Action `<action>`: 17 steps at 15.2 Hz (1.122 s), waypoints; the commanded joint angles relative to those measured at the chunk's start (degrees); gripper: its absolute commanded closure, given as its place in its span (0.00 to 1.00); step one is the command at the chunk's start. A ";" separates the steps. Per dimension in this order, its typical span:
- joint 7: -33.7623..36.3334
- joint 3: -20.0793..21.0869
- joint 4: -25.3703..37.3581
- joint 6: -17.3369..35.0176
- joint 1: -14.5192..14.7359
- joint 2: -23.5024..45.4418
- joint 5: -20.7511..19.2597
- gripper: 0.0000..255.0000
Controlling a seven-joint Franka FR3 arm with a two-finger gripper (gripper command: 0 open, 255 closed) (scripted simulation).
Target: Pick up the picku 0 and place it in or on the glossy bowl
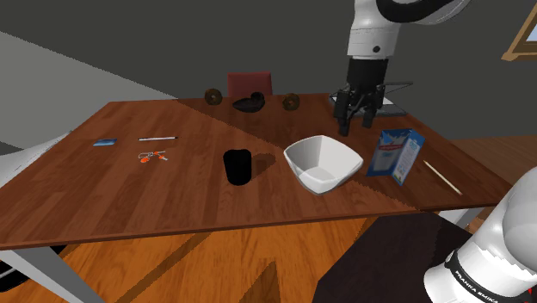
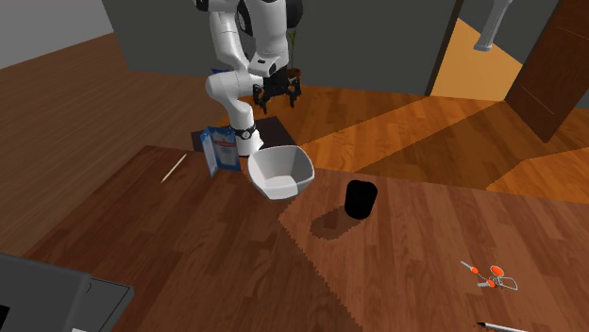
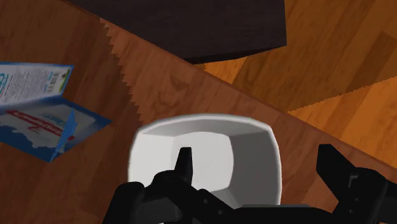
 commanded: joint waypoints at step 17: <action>7.37 2.75 20.49 20.18 1.40 37.41 11.95 0.00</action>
